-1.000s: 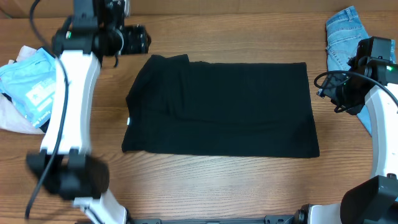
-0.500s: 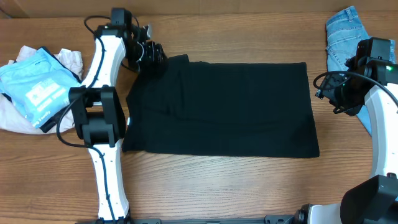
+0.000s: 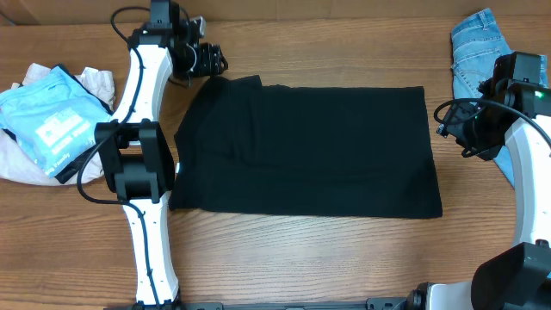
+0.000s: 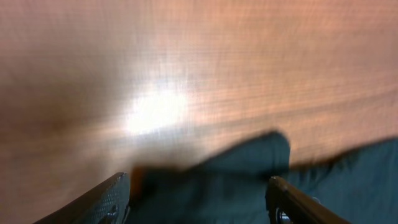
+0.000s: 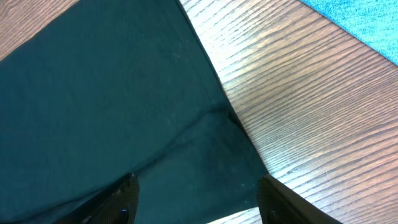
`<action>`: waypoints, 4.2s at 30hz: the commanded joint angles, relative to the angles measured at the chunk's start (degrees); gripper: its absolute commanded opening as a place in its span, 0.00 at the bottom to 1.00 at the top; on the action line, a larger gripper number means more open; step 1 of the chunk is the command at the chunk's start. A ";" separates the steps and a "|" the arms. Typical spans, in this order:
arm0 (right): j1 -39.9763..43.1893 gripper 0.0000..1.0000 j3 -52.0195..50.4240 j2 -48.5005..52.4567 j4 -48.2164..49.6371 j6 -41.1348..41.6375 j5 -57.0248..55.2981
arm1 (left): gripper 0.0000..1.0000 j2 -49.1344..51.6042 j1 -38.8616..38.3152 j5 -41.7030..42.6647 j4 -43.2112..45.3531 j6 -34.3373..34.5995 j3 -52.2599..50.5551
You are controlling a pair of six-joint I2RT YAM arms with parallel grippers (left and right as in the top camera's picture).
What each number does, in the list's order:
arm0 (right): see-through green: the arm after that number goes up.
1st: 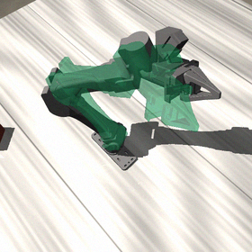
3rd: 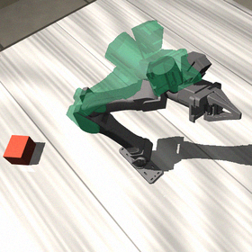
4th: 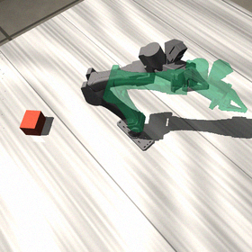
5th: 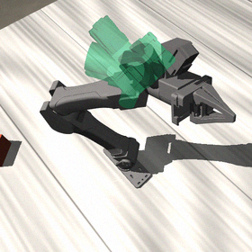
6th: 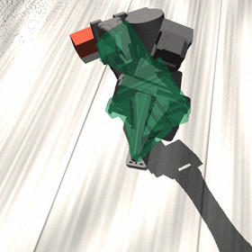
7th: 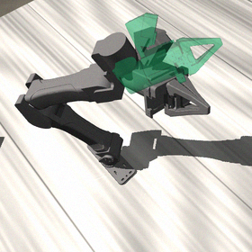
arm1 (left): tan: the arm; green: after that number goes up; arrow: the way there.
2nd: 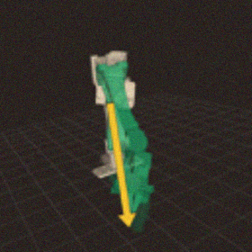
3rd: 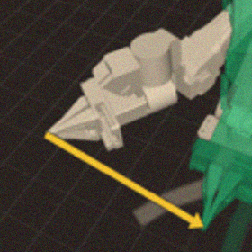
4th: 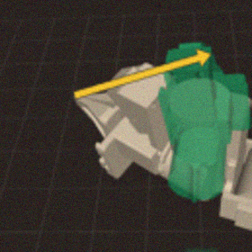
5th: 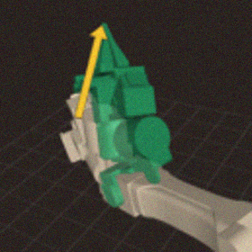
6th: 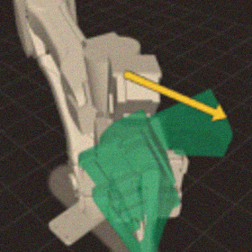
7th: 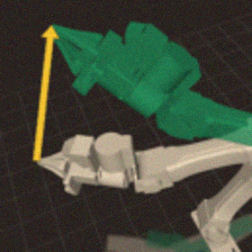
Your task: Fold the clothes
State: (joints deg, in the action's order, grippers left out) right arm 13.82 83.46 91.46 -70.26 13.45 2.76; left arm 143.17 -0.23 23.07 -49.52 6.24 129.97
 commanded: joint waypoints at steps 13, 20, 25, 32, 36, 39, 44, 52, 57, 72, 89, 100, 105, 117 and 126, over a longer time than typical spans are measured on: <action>-0.04 0.64 1.03 -0.55 0.04 -0.22 0.37 | 0.67 5.57 -0.35 -0.15 1.14 1.49 1.40; -0.04 0.64 1.03 -0.55 -0.76 -0.22 0.35 | 0.41 7.45 -1.55 -0.11 -0.22 1.42 1.40; -0.04 0.64 1.03 -0.55 -0.74 -0.22 0.35 | 0.24 6.69 -1.77 3.13 0.76 1.46 2.60; -0.04 0.64 1.03 -0.55 -0.57 -0.22 0.35 | 0.04 6.69 -1.60 3.02 -5.84 -0.46 5.70; -0.04 0.64 1.03 -0.55 -0.09 -0.22 0.35 | 0.04 6.67 -1.51 2.86 -8.90 -0.46 8.33; -0.04 0.64 1.03 -0.55 2.43 -0.39 0.61 | 0.04 6.64 -1.51 2.01 -14.08 -0.44 11.98; -0.02 0.61 1.03 1.49 13.75 -6.91 6.10 | 0.04 6.64 -1.51 -1.60 -21.16 -0.02 16.13; -0.02 0.76 1.05 17.07 30.29 -9.09 8.04 | 0.04 6.64 -1.51 -1.99 -23.56 -0.02 16.83; -0.04 0.77 1.05 24.26 42.73 -9.25 7.98 | 0.04 6.64 -1.73 -2.08 -24.24 0.00 16.83; -2.03 0.76 1.05 36.52 54.66 -9.25 8.92 | 0.04 6.64 -1.73 -2.54 -24.63 -0.02 16.83; -2.47 0.33 1.05 37.53 54.60 -9.01 6.23 | 0.04 6.64 -1.73 -2.75 -24.79 -0.04 16.81; -2.38 0.04 1.07 37.05 53.02 -7.21 5.29 | 0.04 6.34 -1.60 -2.71 -24.92 0.20 16.83; -1.16 0.04 3.52 34.32 46.95 -1.90 4.81 | 0.04 3.56 -1.60 -5.70 -25.59 0.52 16.83; 0.09 0.04 16.15 27.12 19.74 -1.86 -0.83 | 0.04 -5.81 -1.57 -7.30 -32.20 0.57 16.83; 0.09 0.05 18.25 21.66 11.58 -1.88 -5.18 | 0.04 -8.55 -1.60 -11.43 -40.81 0.61 16.83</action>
State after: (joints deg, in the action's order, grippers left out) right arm 13.43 100.12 116.09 -57.91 11.42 1.93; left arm 136.20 -2.17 14.85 -88.64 7.07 145.67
